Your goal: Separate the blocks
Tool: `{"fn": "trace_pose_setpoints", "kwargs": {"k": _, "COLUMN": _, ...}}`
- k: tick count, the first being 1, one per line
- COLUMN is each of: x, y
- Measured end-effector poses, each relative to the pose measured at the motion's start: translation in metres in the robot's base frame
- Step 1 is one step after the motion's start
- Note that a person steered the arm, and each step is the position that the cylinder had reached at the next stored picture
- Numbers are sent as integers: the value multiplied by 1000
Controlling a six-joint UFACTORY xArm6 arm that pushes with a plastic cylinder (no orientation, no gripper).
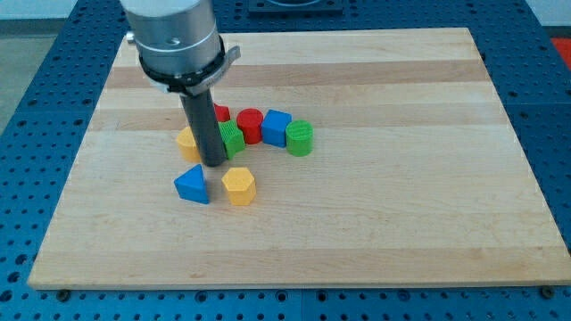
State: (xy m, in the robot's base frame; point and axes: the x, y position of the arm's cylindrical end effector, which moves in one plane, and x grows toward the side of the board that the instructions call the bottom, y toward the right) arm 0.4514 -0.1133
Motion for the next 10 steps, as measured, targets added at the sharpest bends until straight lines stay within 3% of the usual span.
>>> {"fn": "trace_pose_setpoints", "kwargs": {"k": 1, "x": -46, "y": 0}}
{"fn": "trace_pose_setpoints", "kwargs": {"k": 2, "x": -59, "y": 35}}
{"fn": "trace_pose_setpoints", "kwargs": {"k": 3, "x": -57, "y": 69}}
{"fn": "trace_pose_setpoints", "kwargs": {"k": 5, "x": -57, "y": 69}}
{"fn": "trace_pose_setpoints", "kwargs": {"k": 10, "x": -67, "y": 142}}
